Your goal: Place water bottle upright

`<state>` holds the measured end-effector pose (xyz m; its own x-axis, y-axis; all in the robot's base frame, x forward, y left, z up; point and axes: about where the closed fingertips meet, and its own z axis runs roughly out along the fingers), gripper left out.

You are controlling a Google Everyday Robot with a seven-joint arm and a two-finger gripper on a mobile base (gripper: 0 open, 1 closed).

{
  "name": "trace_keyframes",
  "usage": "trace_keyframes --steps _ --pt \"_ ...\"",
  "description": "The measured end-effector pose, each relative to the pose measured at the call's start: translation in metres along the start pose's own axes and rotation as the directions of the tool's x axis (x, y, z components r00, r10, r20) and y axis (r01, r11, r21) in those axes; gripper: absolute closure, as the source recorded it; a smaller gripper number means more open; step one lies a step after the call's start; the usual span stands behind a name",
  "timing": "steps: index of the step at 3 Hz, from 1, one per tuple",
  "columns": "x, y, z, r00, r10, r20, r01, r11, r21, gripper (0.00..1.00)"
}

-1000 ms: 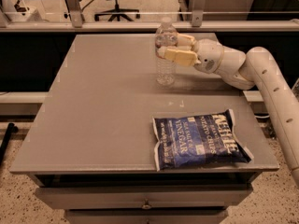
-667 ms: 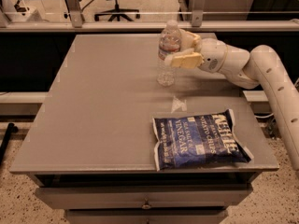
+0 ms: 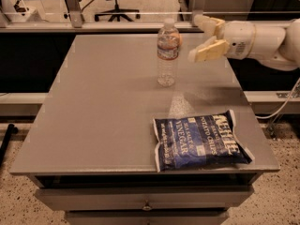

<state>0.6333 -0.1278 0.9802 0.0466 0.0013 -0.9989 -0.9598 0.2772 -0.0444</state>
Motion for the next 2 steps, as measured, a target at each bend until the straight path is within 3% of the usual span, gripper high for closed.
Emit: trace_keyframes --steps 1,2 --pt "-0.0437 0.0094 -0.0369 0.991 -0.040 -0.125 0.048 0.9970 0.061 0.00" --pt "-0.0491 0.0107 -0.0403 0.990 -0.044 -0.136 0.053 0.9964 0.066 0.00"
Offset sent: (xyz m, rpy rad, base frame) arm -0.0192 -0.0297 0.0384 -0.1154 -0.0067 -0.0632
